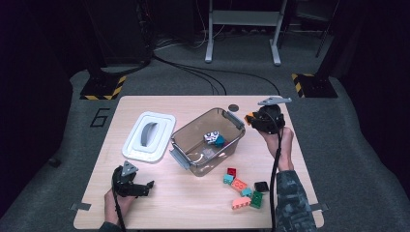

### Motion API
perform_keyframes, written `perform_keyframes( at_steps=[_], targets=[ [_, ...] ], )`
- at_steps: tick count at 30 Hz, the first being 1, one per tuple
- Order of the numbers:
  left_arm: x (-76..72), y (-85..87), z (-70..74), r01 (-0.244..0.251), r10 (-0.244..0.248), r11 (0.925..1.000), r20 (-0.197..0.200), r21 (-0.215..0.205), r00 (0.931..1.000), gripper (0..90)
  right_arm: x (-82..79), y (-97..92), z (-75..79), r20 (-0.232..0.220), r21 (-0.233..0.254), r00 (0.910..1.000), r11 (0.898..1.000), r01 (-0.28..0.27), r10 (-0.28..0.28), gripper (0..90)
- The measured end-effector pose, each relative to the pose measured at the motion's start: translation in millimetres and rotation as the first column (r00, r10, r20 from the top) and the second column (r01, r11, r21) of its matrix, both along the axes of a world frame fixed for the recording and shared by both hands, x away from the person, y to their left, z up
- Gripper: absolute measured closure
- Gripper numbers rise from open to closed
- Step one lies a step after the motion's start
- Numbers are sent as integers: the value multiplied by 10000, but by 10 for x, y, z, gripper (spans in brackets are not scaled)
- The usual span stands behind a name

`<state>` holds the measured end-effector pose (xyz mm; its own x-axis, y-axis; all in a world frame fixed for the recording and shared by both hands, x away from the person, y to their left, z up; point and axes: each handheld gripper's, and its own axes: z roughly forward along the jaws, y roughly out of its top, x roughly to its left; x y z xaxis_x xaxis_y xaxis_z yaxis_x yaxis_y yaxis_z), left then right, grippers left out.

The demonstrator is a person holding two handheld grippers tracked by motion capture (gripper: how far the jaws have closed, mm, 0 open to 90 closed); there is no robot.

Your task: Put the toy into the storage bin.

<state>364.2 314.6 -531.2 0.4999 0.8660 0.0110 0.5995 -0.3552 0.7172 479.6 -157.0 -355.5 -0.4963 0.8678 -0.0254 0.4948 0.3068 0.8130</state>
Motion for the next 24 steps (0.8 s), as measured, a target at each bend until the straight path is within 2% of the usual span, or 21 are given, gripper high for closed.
perform_keyframes(
  at_steps=[12,17,24],
  targets=[
    [0,0,0,-1,1,10000,0,-3,10000,5,176,304,-20,-76,-299,9970,9965,-775,774,675],
    [0,0,0,-1,1,10000,-2,-1,10000,5,261,447,-74,-280,-585,9937,9922,-1099,1084,675],
    [-1,0,0,-3,3,10000,-3,-6,10000,6,360,585,-177,-571,-818,9922,9900,-1153,1108,675]
  ],
)
